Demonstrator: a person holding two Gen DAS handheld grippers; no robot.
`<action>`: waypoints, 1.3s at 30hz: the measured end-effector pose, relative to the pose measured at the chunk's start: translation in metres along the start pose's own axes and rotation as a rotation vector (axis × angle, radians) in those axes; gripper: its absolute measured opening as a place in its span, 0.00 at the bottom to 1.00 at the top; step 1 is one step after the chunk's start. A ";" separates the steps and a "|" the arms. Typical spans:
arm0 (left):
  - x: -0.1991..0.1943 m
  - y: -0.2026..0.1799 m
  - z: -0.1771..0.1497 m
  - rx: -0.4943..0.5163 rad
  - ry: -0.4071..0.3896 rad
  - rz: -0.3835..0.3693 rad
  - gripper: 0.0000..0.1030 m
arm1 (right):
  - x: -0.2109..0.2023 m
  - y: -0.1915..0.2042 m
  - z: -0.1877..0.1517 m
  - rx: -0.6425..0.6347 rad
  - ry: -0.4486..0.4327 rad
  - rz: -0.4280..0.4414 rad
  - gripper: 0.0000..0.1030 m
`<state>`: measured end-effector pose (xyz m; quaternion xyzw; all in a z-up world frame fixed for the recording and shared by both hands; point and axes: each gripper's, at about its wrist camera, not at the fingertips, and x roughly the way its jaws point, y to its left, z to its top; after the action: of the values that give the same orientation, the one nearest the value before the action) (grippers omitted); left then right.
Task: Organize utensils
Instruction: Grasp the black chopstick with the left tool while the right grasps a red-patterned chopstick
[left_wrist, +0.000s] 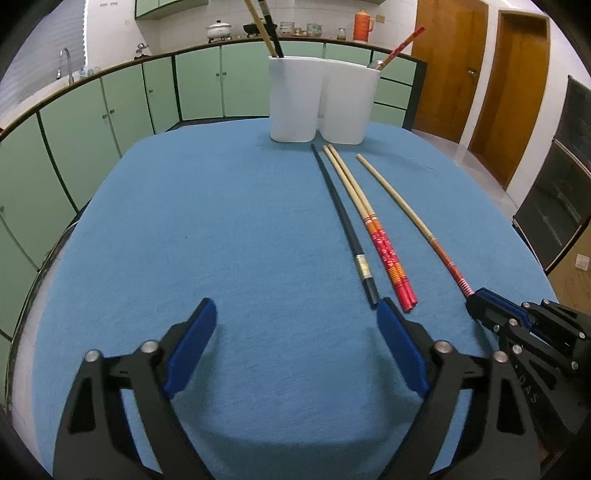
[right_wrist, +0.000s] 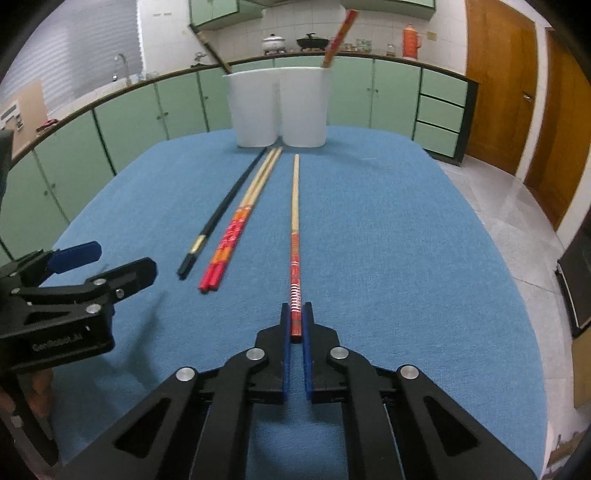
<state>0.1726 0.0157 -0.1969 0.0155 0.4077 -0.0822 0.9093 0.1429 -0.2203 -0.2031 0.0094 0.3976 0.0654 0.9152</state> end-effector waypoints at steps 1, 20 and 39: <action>0.001 -0.002 0.001 0.000 0.003 -0.002 0.80 | 0.000 0.000 0.000 0.000 0.000 0.000 0.05; 0.023 -0.032 0.010 0.053 0.060 -0.003 0.43 | 0.007 -0.027 0.013 0.085 0.000 0.013 0.05; 0.010 -0.027 -0.001 0.025 0.054 -0.026 0.20 | -0.002 -0.027 0.001 0.056 0.019 0.091 0.18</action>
<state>0.1739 -0.0117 -0.2044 0.0239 0.4314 -0.0986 0.8964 0.1451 -0.2472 -0.2028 0.0523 0.4069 0.0960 0.9069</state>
